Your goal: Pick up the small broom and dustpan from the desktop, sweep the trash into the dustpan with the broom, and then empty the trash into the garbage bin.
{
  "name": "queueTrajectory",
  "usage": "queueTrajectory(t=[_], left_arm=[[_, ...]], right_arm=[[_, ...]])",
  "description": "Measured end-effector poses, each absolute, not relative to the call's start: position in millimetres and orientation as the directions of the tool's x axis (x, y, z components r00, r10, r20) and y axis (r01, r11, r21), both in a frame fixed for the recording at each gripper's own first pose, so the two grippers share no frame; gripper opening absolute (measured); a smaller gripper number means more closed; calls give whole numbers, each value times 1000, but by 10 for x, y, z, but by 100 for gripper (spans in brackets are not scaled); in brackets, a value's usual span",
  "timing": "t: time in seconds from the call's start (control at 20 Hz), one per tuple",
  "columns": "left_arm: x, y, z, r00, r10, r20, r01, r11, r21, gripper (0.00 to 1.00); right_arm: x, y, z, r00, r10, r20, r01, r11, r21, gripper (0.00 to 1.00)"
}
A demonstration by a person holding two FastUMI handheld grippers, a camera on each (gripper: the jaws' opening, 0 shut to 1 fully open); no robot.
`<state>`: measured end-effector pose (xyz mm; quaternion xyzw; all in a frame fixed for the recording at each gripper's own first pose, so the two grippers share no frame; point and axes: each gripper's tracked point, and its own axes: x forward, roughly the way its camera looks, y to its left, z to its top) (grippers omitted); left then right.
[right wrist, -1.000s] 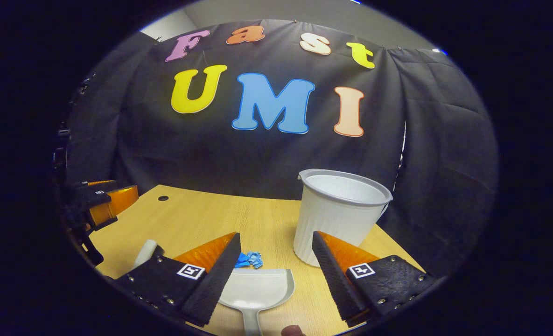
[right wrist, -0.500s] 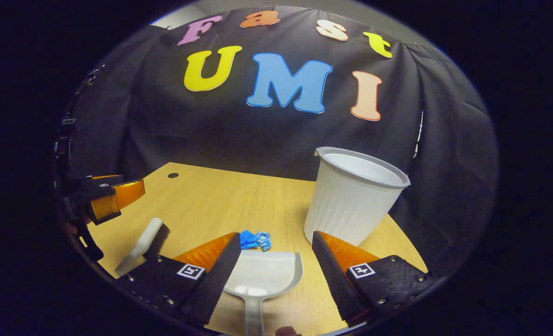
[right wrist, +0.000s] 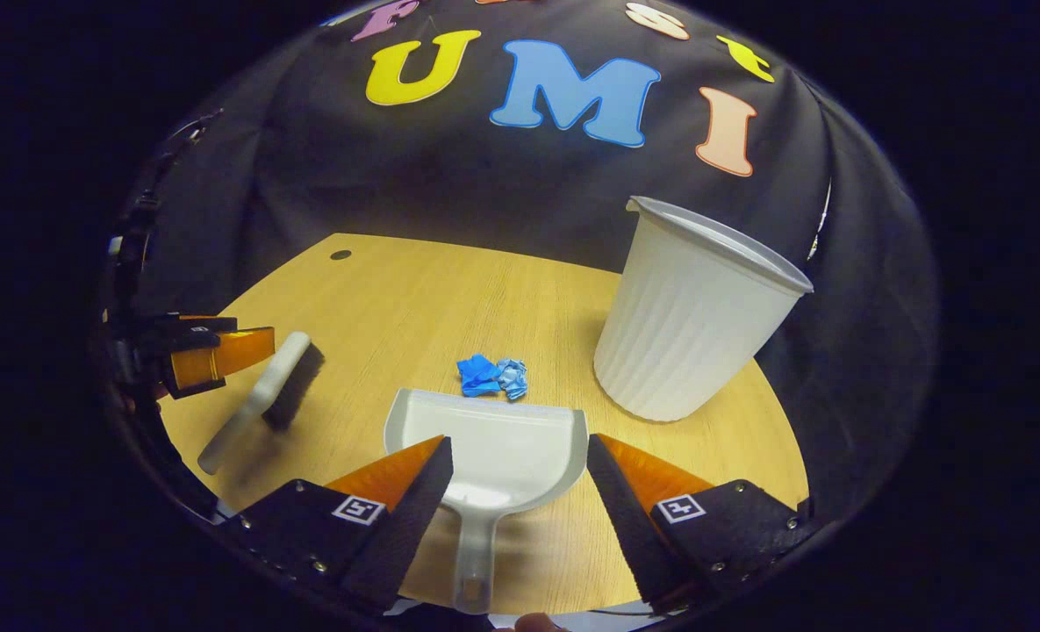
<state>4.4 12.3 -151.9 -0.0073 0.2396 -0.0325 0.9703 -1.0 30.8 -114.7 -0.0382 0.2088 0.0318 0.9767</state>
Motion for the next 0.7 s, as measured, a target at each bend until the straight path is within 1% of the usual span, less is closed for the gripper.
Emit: queueTrajectory(t=[0.1,0.15,0.4,0.45,0.5,0.55,0.6,0.7], left_arm=[[16,153,-1650,863,-61,-502,61,998,-16,92],[6,170,-1717,852,-57,-520,61,998,-9,94],[-9,190,-2092,788,-47,-614,53,999,-9,94],[-18,188,-2145,775,-48,-630,50,999,-15,96],[-29,192,-2202,763,-49,-645,48,999,-19,94],[-37,199,-2249,751,-50,-659,48,999,-21,94],[-29,202,-2293,742,-49,-669,48,999,-19,96],[-18,211,-2369,722,-44,-690,50,999,-12,96]], right_arm=[[-26,342,-1243,894,58,-444,-93,994,-58,96],[-37,346,-1287,887,59,-459,-98,993,-61,96],[-90,409,-1539,832,79,-549,-124,991,-45,97],[-101,415,-1591,820,82,-566,-124,992,-36,96],[-111,405,-1637,806,80,-586,-121,992,-32,97],[-117,399,-1701,792,77,-605,-118,993,-29,96],[-133,388,-1748,777,75,-626,-116,993,-26,96],[-169,371,-1847,743,76,-665,-112,994,-12,97]])
